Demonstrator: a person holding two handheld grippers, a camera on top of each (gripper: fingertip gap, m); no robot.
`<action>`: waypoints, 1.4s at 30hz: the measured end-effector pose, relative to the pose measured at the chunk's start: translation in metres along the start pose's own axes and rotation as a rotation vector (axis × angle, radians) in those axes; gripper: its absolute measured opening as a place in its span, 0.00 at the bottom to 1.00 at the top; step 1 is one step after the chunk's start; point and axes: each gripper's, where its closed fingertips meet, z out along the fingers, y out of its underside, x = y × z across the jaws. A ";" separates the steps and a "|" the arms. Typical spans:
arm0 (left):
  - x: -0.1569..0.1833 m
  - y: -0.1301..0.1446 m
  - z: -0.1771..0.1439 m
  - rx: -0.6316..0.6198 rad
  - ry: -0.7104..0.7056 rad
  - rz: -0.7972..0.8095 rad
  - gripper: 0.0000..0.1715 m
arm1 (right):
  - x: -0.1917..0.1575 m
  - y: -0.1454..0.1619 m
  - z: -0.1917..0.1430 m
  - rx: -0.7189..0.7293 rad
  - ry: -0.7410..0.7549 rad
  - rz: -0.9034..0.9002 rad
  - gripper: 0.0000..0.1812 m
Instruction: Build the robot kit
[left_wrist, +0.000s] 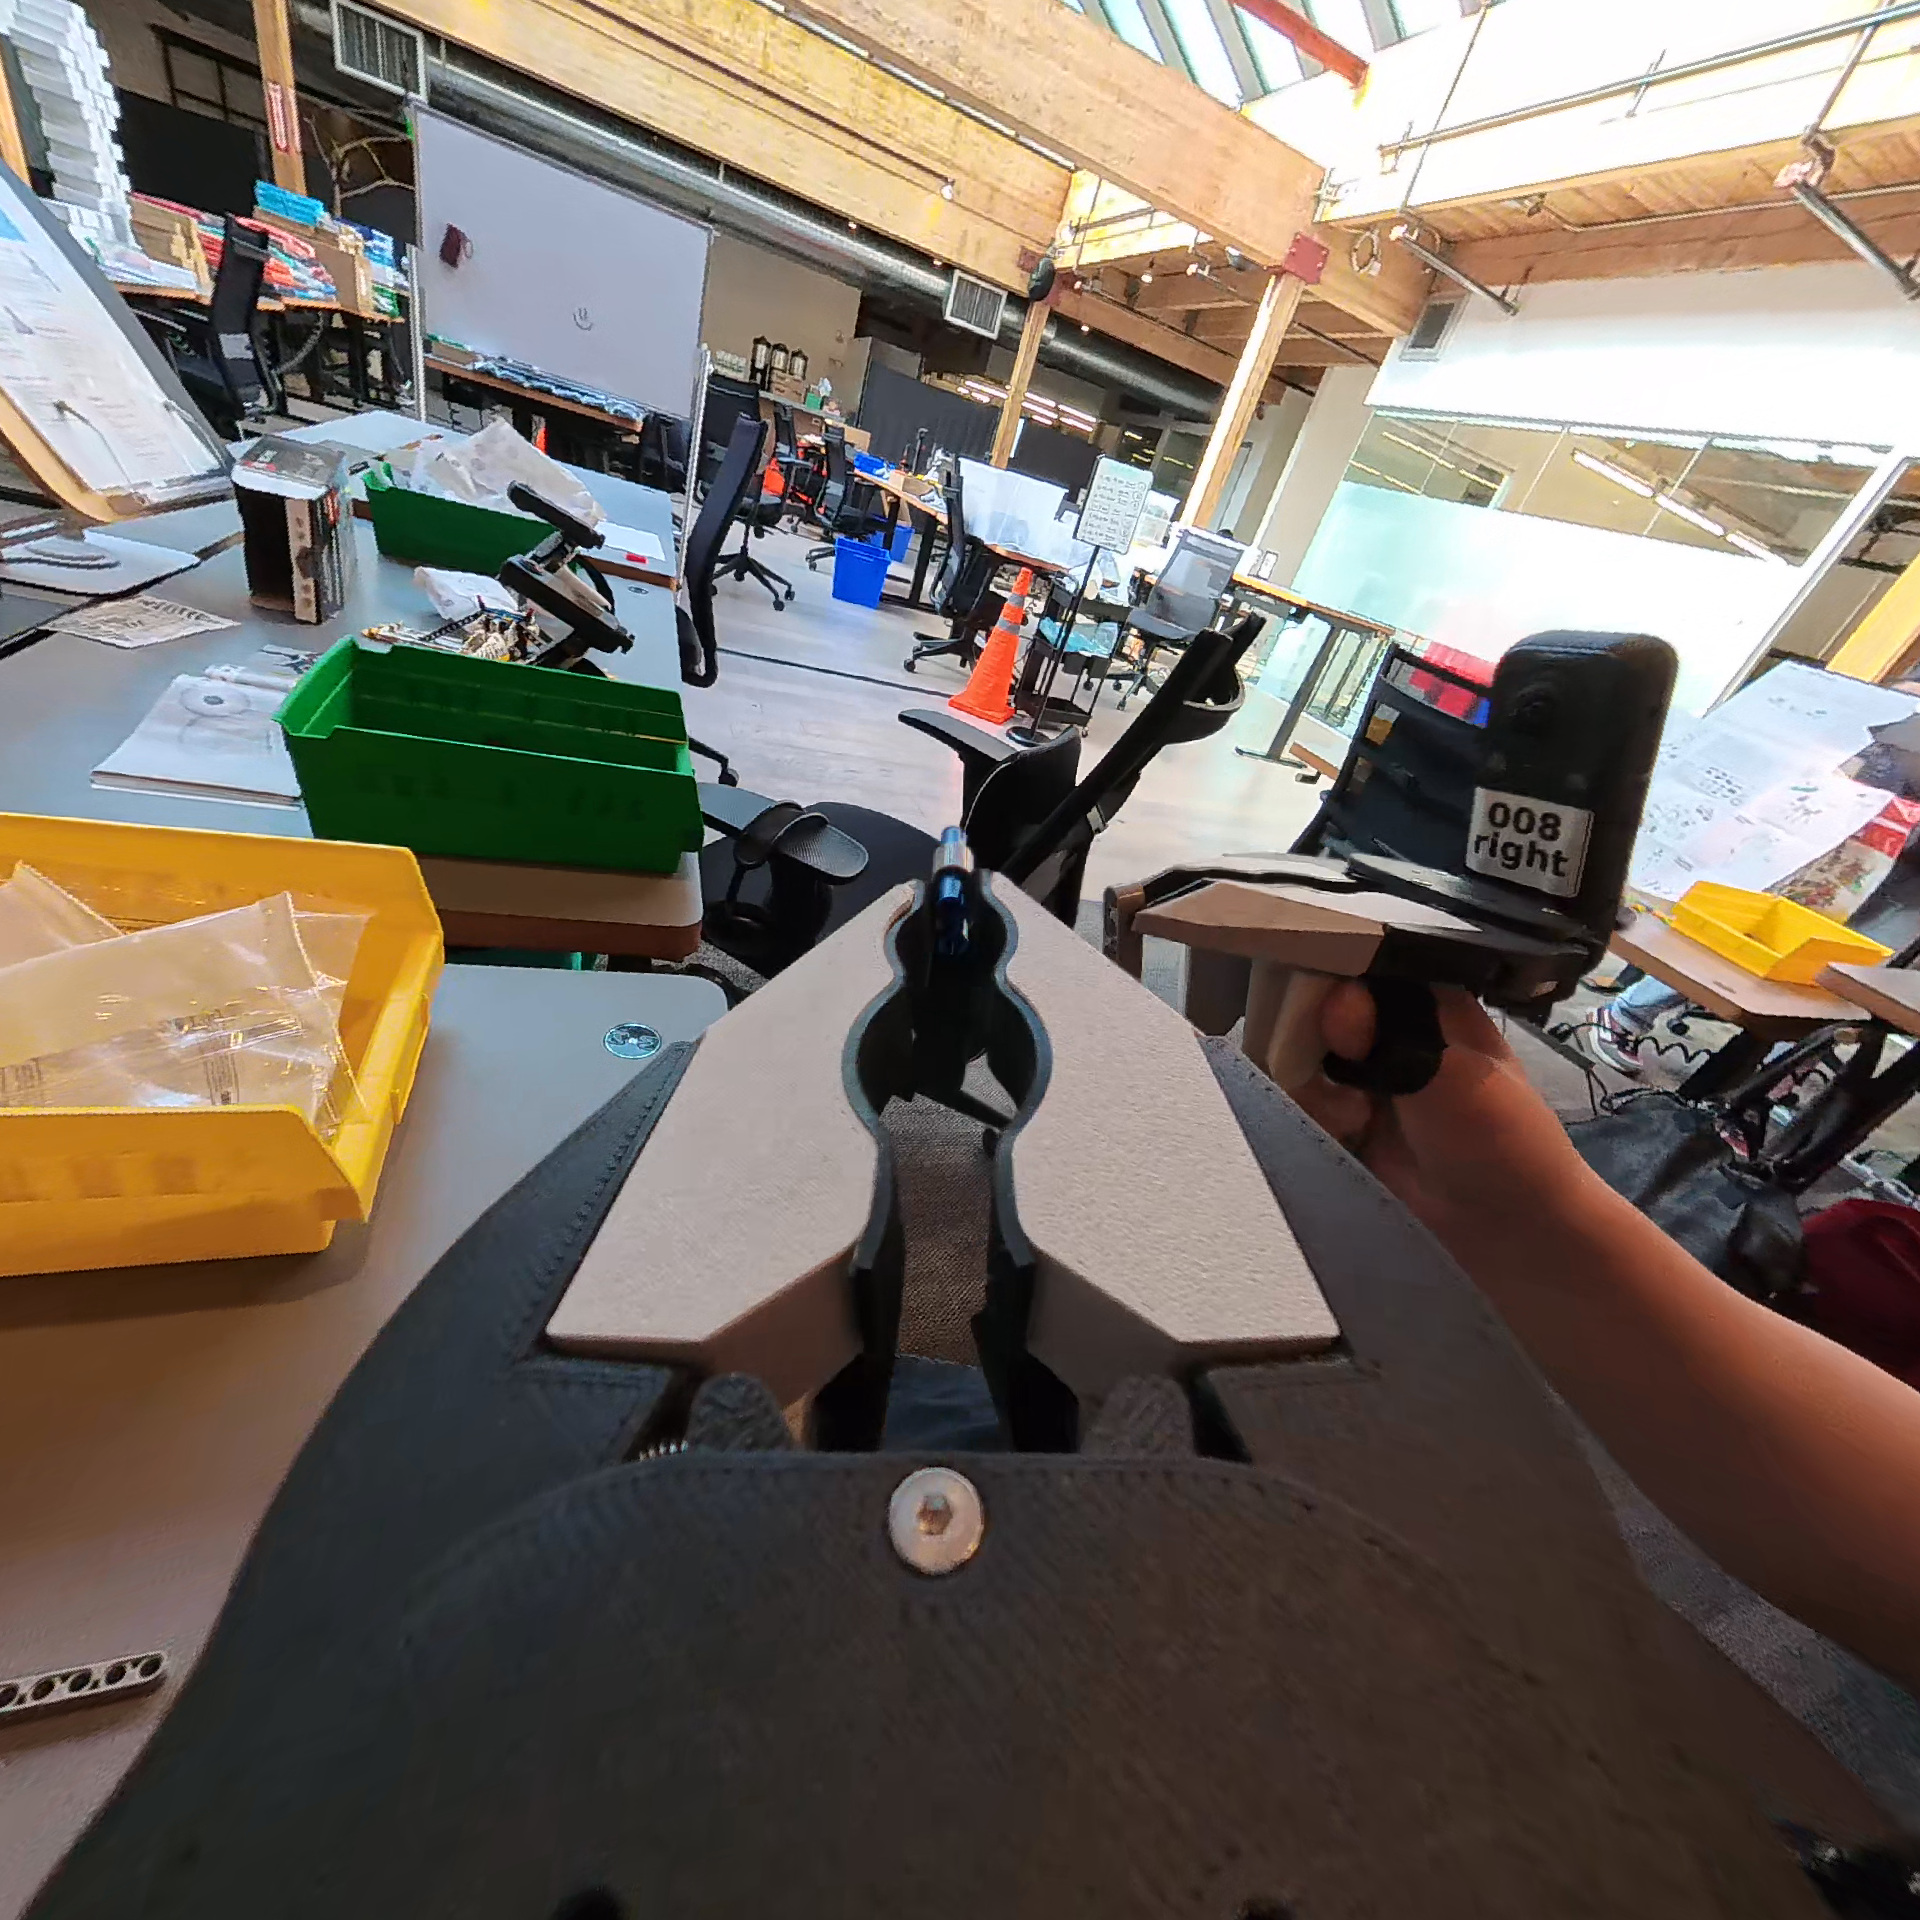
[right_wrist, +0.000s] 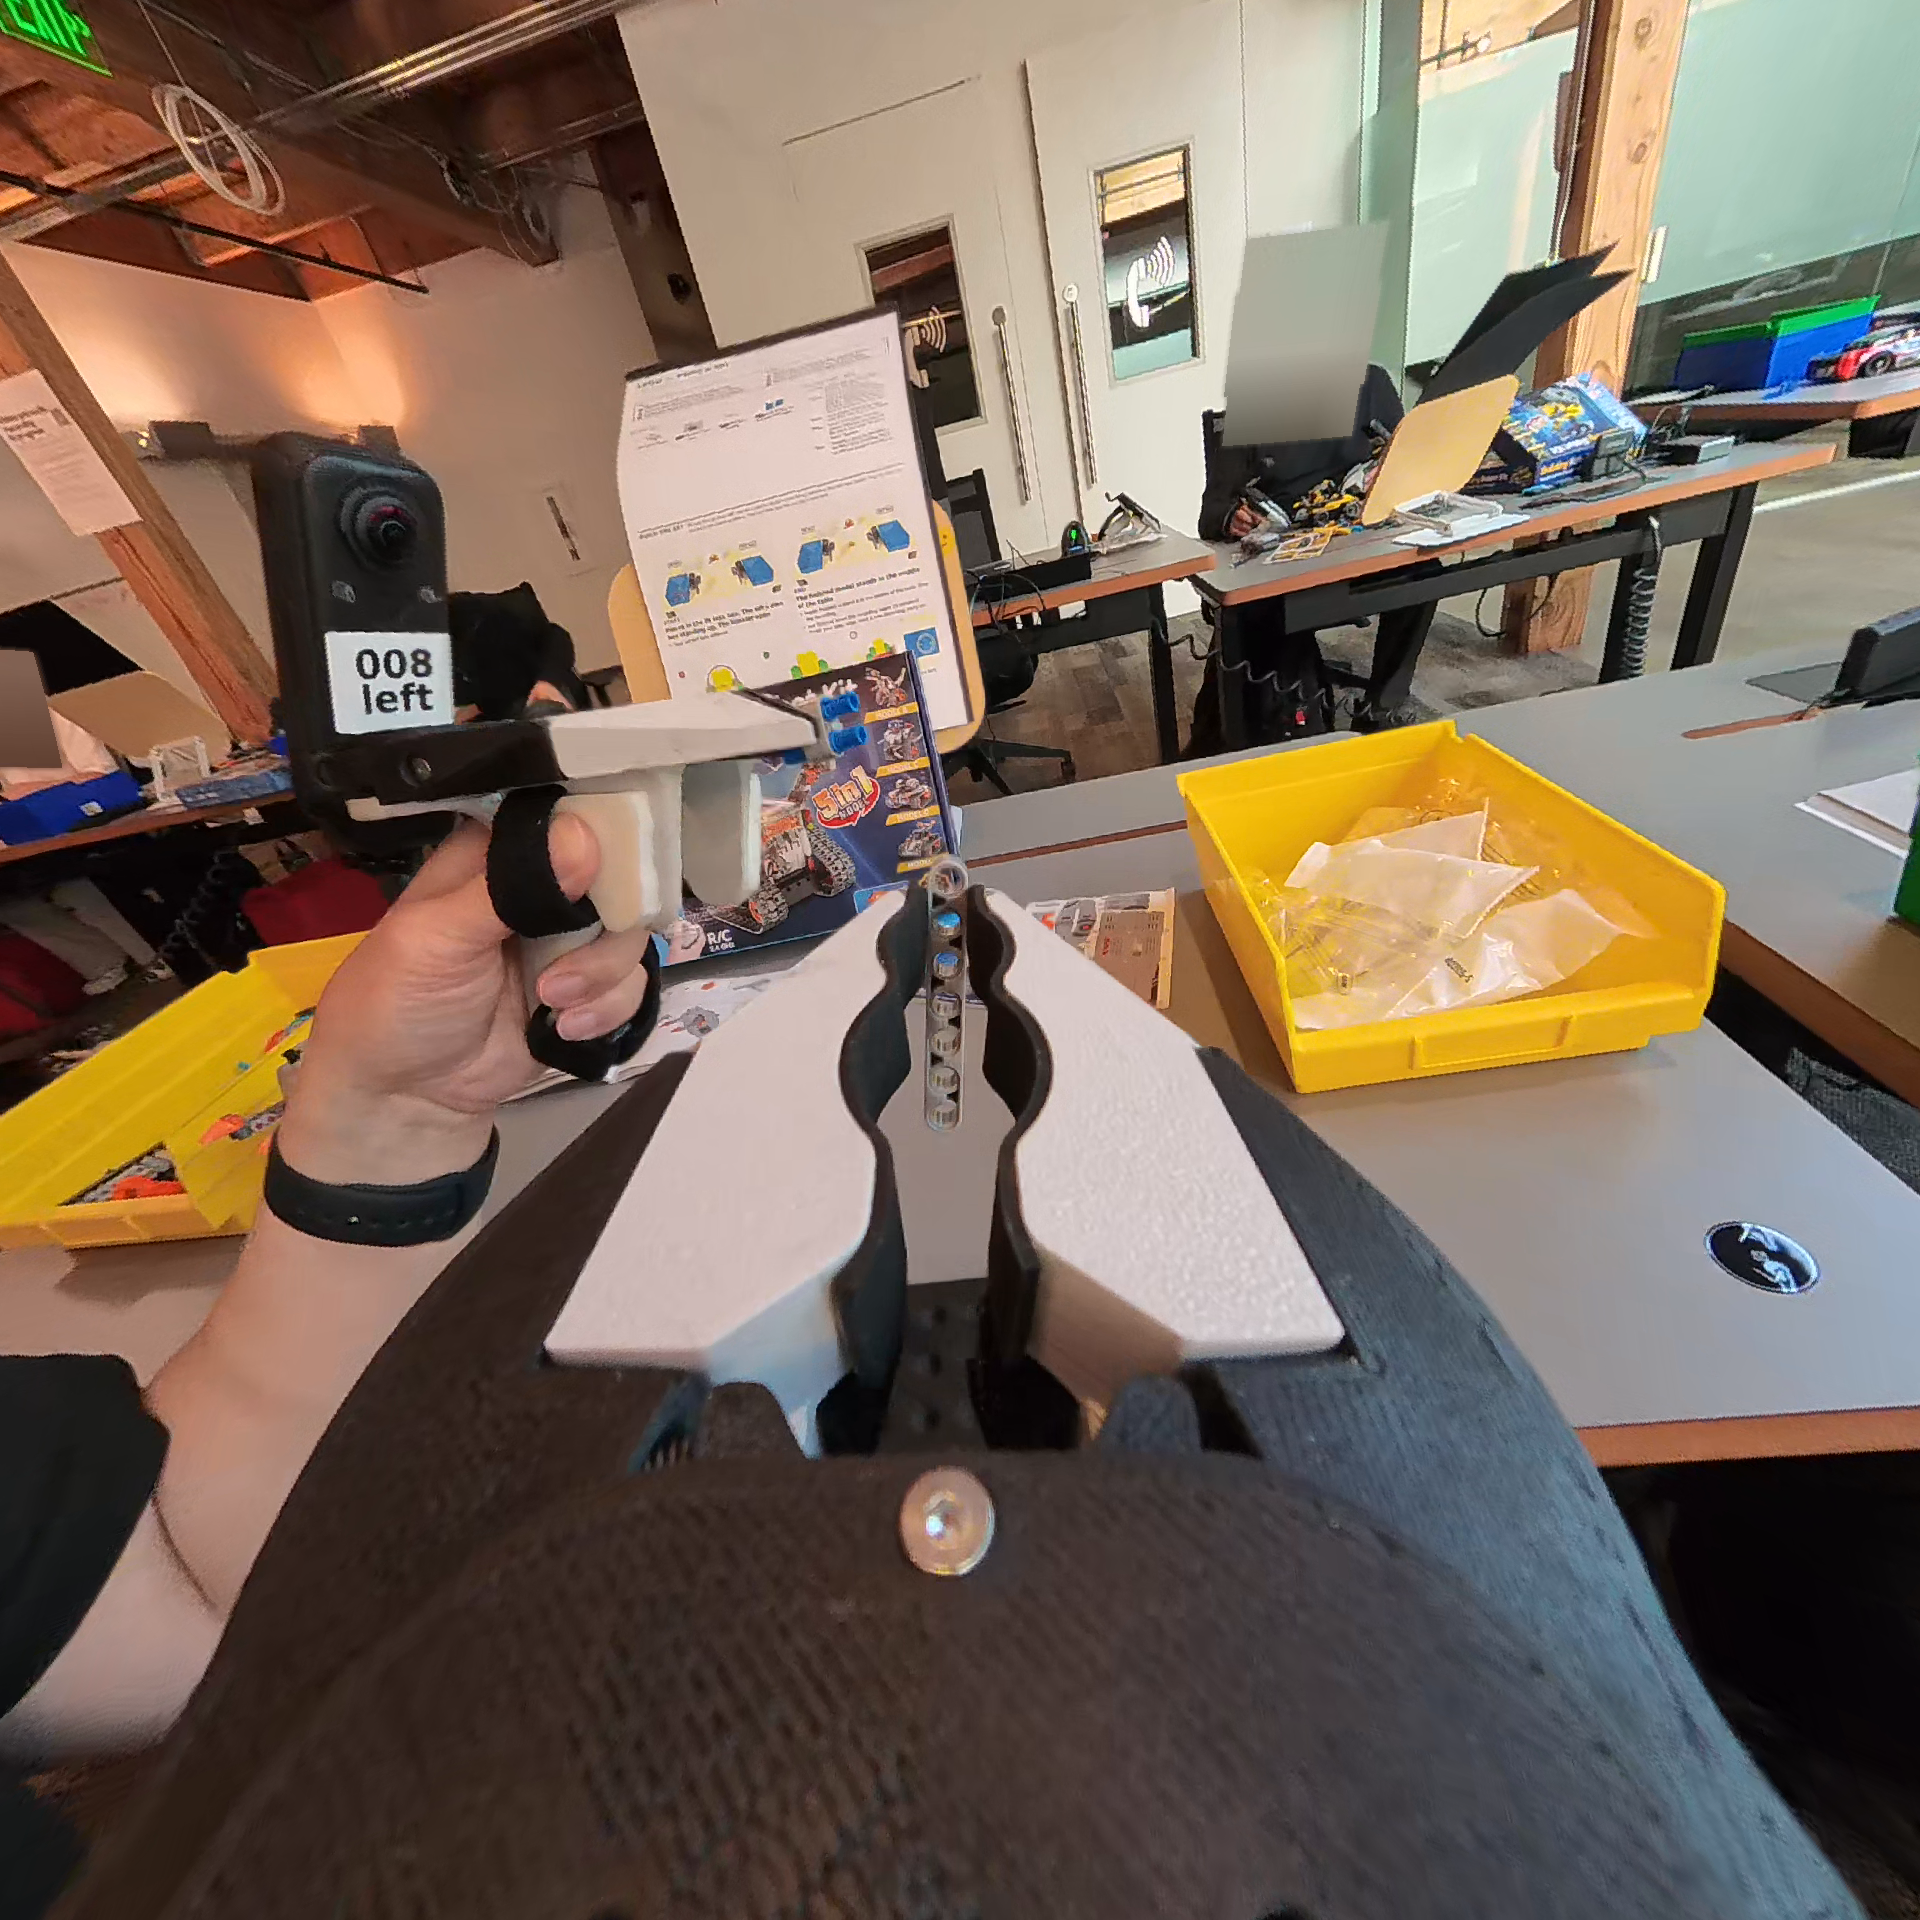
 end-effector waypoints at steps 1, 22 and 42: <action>0.002 -0.001 -0.002 0.001 0.008 0.000 0.03 | -0.004 -0.003 0.000 0.007 0.005 -0.011 0.03; 0.091 -0.020 0.031 0.010 0.251 0.011 0.03 | -0.036 -0.052 -0.093 0.113 0.204 -0.126 0.03; 0.092 -0.031 0.027 0.017 0.270 -0.027 0.03 | -0.036 -0.064 -0.099 0.183 0.126 -0.045 0.02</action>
